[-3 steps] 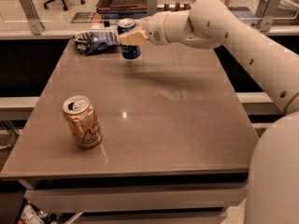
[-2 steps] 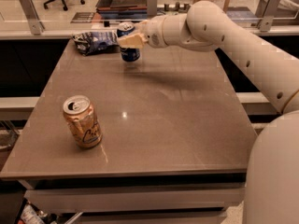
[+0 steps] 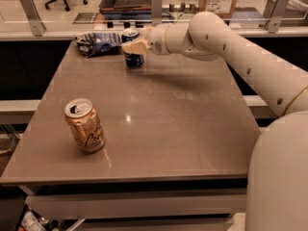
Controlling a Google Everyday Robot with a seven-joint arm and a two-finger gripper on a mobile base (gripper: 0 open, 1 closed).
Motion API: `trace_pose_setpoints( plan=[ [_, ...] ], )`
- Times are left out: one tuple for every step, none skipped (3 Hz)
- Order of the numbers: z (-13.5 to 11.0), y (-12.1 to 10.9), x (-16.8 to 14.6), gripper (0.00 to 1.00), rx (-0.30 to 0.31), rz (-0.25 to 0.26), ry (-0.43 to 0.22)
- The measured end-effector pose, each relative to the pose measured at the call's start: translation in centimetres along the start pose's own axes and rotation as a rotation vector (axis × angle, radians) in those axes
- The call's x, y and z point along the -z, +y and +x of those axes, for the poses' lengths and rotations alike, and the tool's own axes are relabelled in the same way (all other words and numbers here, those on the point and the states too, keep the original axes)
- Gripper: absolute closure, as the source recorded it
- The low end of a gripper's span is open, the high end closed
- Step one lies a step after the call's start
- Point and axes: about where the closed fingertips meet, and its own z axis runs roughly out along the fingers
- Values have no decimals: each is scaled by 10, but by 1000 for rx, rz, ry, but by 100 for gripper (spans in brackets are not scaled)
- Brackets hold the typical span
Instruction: Move pepsi can near blue chip bag
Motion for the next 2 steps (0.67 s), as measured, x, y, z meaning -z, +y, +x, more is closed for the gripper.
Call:
trace_pose_setpoints(
  plan=[
    [0, 2, -3, 59, 0, -5, 0],
    [0, 4, -5, 36, 0, -9, 0]
  ],
)
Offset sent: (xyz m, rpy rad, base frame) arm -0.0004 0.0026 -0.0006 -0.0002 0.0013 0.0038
